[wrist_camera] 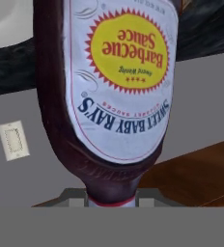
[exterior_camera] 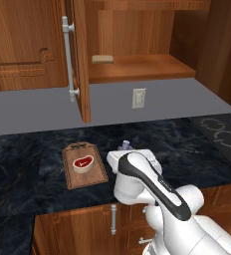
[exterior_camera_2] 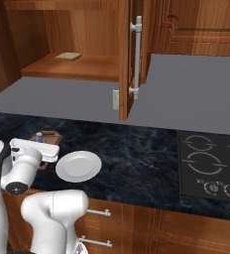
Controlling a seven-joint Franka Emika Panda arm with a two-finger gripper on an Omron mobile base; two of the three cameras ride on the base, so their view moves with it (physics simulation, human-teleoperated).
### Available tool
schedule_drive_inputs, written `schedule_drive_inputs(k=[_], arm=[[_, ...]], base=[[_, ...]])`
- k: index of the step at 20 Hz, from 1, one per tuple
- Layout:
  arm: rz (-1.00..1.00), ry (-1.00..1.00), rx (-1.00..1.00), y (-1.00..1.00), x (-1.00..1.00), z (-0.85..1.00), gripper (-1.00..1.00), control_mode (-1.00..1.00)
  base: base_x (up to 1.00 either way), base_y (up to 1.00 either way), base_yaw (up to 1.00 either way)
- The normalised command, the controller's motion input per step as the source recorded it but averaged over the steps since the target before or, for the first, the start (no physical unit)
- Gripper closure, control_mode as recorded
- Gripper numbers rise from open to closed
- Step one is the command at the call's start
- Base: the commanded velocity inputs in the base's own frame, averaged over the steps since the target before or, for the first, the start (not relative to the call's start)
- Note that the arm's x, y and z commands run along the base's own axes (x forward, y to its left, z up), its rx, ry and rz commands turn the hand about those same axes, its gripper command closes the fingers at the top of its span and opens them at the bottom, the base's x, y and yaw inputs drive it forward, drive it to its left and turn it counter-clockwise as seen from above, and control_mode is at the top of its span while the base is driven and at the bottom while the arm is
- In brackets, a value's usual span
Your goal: Pick the steak from the plate and place it on the cutting board. Then pick the condiment bottle from the cabinet and place it next to the cutting board.
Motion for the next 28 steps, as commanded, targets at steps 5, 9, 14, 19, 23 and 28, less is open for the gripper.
schedule_drive_inputs(k=[5, 9, 14, 19, 23, 28], arm=[[0.00, 0.00, -0.03, 0.32, 0.00, 0.00, 1.00, -1.00], [0.00, 0.00, -0.05, 0.33, 0.00, 0.00, 1.00, -1.00], [0.00, 0.00, -0.04, 0.33, 0.00, 0.00, 1.00, -1.00], [0.00, 0.00, -0.03, 0.32, 0.00, -0.01, 1.00, -1.00], [0.00, 0.00, -0.01, 0.31, 0.00, -0.04, 1.00, -1.00], [0.00, 0.00, 0.00, 0.27, 0.00, -0.08, 1.00, -1.00]], base=[[0.00, 0.00, 0.00], [0.00, 0.00, 0.00], [0.00, 0.00, 0.00], [0.00, 0.00, 0.00], [0.00, 0.00, 0.00], [0.00, 0.00, 0.00]])
